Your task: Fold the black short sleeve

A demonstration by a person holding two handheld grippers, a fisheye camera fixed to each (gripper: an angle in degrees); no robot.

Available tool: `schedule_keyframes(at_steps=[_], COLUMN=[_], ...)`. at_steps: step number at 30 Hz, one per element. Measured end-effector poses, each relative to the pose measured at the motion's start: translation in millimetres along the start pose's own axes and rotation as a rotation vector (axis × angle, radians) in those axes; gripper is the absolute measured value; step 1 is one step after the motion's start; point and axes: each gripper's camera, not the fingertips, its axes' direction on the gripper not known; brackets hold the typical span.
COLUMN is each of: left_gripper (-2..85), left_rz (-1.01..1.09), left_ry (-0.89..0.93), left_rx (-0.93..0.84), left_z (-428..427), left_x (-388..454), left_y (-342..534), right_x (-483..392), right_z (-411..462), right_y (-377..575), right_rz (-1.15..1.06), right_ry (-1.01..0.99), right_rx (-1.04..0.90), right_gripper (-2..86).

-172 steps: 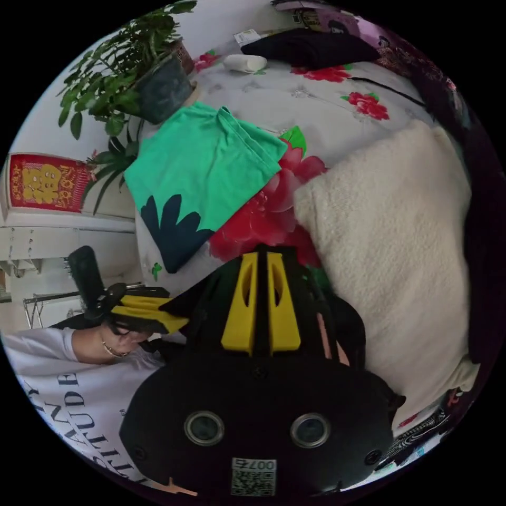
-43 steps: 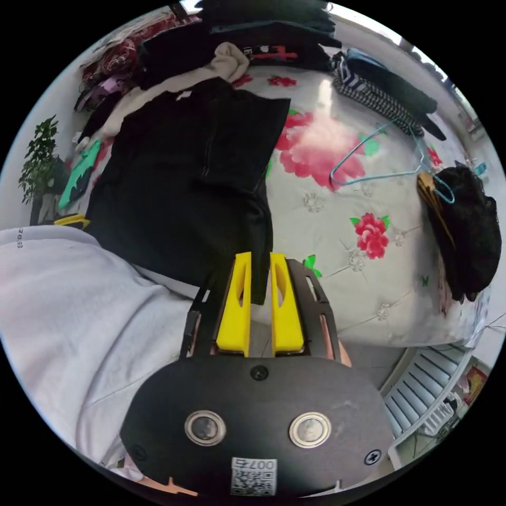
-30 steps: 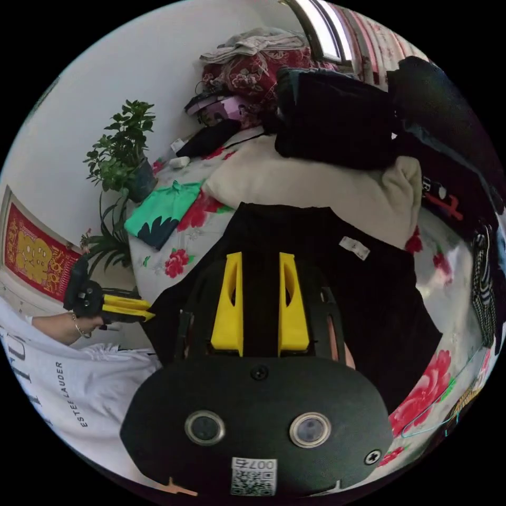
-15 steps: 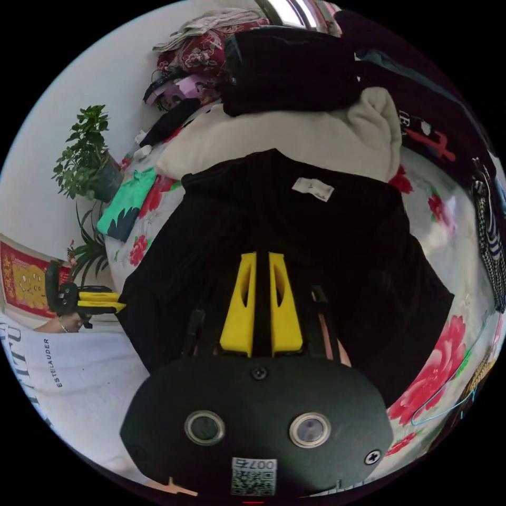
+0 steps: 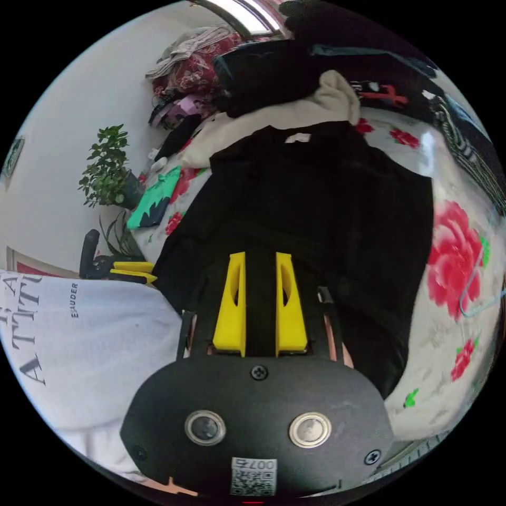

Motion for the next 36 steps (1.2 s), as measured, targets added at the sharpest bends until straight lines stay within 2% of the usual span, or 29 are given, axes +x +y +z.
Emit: schedule_keyframes(at_steps=[2,5,9,11,14,18,21,26,30,32,36], left_gripper=[9.4,7.5,2.0,0.3,-0.5,-0.8,-0.9,-0.9,-0.9,-0.8,-0.4], left_rz=[0.004,0.004,0.081,0.105,0.114,0.052,0.026,0.017,-0.098,-0.098,-0.185], left_ry=[-0.002,-0.02,-0.178,-0.154,-0.132,0.006,0.148,0.358,0.654,0.732,0.815], left_rx=[-0.017,-0.046,-0.1,-0.111,-0.134,-0.072,-0.018,-0.048,0.165,0.261,0.439], left_z=[4.8,18.5,32.5,37.6,43.4,24.7,4.3,5.6,-7.9,-19.5,-36.1], left_x=[-1.1,-0.1,13.4,14.7,7.7,-18.0,-34.7,-46.1,-87.3,-103.0,-147.4], left_y=[3.8,1.2,-15.1,-21.3,-28.7,-19.9,-1.0,23.9,16.6,-2.8,-87.4], right_x=[28.5,60.3,83.9,80.0,76.1,77.4,96.2,125.8,151.8,164.9,180.4], right_z=[-42.5,-71.3,-57.8,-54.2,-48.8,-76.5,-108.0,-121.0,-146.8,-170.0,-190.2], right_y=[56.5,116.0,144.3,142.4,132.7,138.3,162.7,201.4,193.6,167.1,99.0], right_rz=[0.124,0.283,0.376,0.356,0.285,0.237,0.302,0.432,0.513,0.503,0.442], right_ry=[0.182,0.338,0.243,0.291,0.261,0.192,0.028,-0.15,-0.408,-0.512,-0.551], right_rx=[0.033,-0.004,-0.098,-0.095,-0.178,-0.14,-0.065,-0.098,0.075,0.207,0.328], right_gripper=[8.5,8.9,8.5,5.7,2.5,0.8,0.3,0.0,0.0,0.1,0.5])
